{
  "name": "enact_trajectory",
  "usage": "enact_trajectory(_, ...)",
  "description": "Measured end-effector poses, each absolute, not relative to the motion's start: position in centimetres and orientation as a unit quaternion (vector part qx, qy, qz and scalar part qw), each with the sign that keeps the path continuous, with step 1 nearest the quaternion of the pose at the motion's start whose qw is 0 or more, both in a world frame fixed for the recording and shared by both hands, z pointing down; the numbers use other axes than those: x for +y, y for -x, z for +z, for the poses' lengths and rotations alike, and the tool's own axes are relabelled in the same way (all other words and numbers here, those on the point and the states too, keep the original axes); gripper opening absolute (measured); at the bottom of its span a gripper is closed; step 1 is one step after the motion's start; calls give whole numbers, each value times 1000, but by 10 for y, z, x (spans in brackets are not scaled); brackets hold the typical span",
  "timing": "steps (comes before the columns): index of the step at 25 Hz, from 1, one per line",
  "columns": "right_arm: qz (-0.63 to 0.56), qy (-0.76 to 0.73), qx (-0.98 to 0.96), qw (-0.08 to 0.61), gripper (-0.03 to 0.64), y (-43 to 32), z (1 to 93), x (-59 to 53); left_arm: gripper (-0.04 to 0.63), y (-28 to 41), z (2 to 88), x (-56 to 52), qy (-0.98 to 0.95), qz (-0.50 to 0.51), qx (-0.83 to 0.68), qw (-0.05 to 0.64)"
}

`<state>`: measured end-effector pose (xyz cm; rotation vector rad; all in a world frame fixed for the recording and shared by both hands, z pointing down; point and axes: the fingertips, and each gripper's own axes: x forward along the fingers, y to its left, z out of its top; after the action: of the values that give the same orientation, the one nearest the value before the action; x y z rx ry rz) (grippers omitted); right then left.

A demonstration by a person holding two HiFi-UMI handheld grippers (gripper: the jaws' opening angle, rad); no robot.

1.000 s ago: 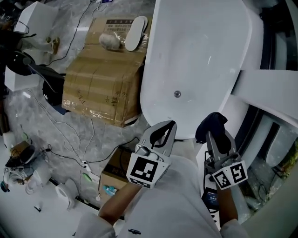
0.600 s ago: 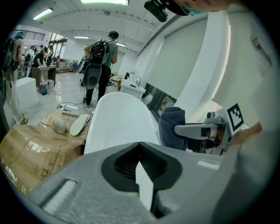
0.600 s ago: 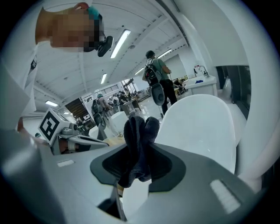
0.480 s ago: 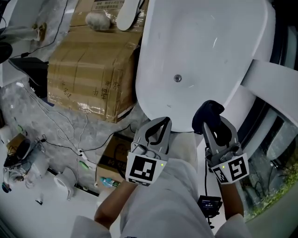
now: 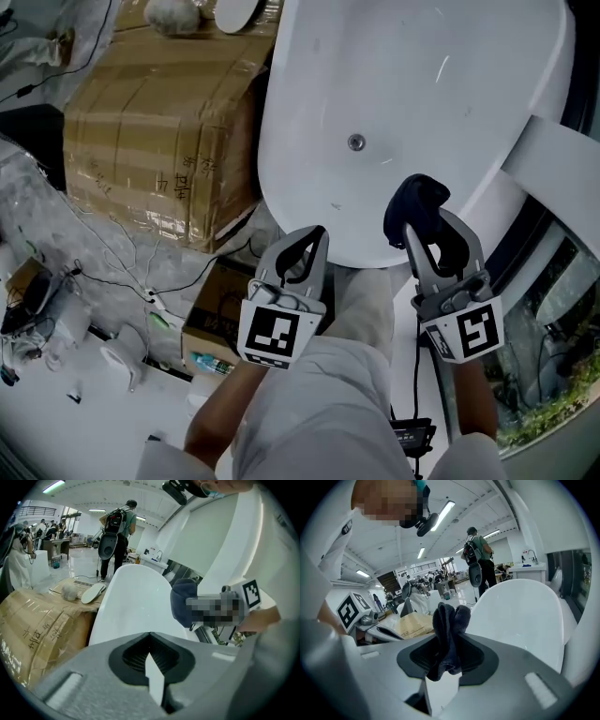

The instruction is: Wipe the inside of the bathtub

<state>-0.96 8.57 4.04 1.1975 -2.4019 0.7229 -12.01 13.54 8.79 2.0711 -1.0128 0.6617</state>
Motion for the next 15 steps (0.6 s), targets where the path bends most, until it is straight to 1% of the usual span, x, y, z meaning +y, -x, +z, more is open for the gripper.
enact_trajectory(9,278,-404,-852,182,120,23,109,88,0,121,157,138,-787,264,-394,394)
enact_trajectory(15,306,-413,-842,167,118,27,150,92,-2,121,193,140,-795,289,-383,370)
